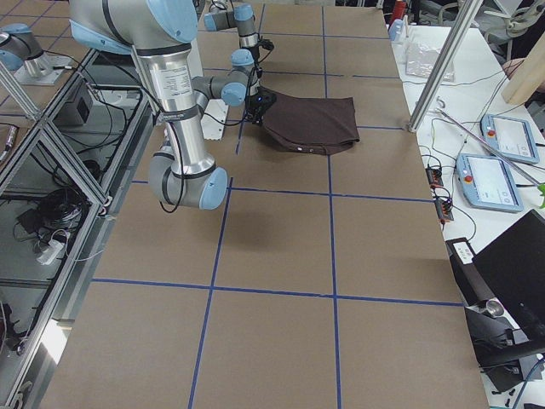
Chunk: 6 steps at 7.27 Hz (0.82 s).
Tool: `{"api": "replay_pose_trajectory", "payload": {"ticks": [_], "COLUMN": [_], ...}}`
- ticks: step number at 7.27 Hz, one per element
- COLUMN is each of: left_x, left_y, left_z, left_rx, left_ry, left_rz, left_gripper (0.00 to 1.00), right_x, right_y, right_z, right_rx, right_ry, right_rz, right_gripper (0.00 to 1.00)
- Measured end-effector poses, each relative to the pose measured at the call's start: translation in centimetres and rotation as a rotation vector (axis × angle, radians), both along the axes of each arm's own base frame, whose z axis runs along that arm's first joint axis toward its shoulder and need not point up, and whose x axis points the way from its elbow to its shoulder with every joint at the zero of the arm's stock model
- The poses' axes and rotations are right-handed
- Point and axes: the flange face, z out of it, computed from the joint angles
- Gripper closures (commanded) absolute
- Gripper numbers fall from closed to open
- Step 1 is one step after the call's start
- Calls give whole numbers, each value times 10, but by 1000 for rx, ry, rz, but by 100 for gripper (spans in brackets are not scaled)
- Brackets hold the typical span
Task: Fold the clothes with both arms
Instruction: 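Lift the near edge with both grippers and fold it away from the robot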
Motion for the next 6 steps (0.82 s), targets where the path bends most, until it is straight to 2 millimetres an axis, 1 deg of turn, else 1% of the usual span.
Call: {"api": "replay_pose_trajectory", "payload": {"ticks": [1, 2, 3, 4, 5, 6], "left_x": [-24, -42, -49, -50, -48, -42], "left_y": [7, 13, 12, -1, -24, -50], "left_z": [-23, -40, -47, -51, -58, -64], "left_rx": [-7, -11, -6, 11, 37, 54], "left_ry": [20, 43, 52, 48, 44, 34], "left_rz": [16, 33, 37, 21, -11, -48], "left_gripper": [100, 100, 100, 100, 100, 100], "right_x": [25, 48, 60, 64, 67, 64], "right_y": [19, 32, 35, 26, 6, -18], "right_z": [-19, -34, -42, -43, -42, -39], "right_rx": [-13, -21, -22, -15, 0, 11], "right_ry": [8, 13, 15, 22, 22, 15], "right_rz": [-14, -24, -24, -12, 11, 30], "right_gripper": [100, 100, 100, 100, 100, 100]}}
